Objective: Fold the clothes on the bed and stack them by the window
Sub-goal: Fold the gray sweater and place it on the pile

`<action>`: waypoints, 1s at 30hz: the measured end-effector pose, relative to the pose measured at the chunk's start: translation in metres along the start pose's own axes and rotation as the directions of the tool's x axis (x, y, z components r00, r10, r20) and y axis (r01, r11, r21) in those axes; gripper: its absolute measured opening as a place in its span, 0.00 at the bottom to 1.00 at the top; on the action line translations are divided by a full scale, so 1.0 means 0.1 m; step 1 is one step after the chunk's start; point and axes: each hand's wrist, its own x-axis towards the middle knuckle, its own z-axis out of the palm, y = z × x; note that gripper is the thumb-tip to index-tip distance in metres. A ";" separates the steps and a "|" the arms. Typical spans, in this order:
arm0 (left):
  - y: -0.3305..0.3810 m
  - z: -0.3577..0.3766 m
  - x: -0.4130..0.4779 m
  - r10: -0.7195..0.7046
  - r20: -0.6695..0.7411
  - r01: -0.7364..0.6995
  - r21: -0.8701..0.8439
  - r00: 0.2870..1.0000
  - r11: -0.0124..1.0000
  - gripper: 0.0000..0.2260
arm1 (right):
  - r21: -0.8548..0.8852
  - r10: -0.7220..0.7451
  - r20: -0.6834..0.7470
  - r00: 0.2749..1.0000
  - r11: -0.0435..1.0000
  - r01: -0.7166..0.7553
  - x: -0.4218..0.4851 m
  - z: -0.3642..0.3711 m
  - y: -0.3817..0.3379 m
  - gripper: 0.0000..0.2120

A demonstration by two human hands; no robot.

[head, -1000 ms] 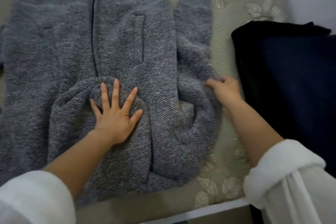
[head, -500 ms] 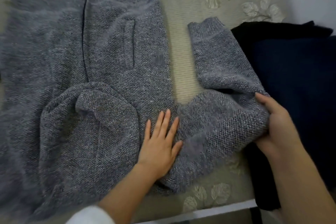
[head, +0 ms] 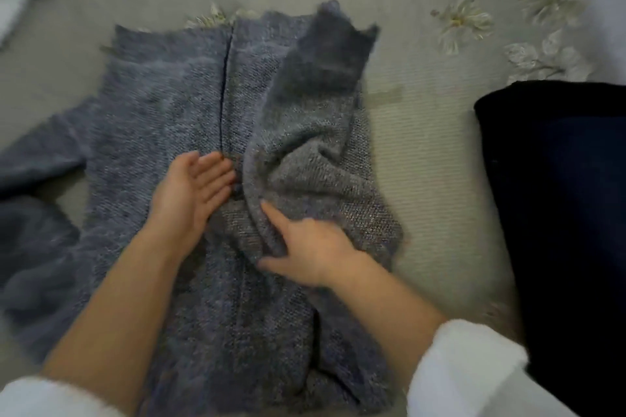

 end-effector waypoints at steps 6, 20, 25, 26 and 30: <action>0.24 0.34 0.53 -0.030 0.058 0.014 0.253 0.998 0.967 0.20 | 0.272 -0.058 -0.037 0.998 0.960 0.066 -0.07 0.21 0.30 0.24; 1.23 0.52 1.03 0.285 0.263 -0.196 -0.320 0.922 0.927 0.17 | -0.009 -0.008 -0.400 0.917 1.000 0.005 -0.27 0.14 0.30 0.31; 0.82 -0.10 1.31 -0.001 -0.052 0.006 0.099 0.999 0.995 0.16 | -0.222 0.035 -0.328 0.944 0.968 -0.113 -0.22 0.28 0.41 0.40; 0.71 -0.14 1.35 0.010 -0.150 0.015 0.167 0.989 0.986 0.22 | -0.240 0.041 -0.298 0.954 0.964 -0.117 -0.21 0.32 0.43 0.39; 0.37 -0.02 1.10 0.556 -0.132 -0.277 0.759 0.821 0.589 0.36 | -0.273 0.020 -0.311 0.950 0.956 -0.109 -0.19 0.40 0.43 0.36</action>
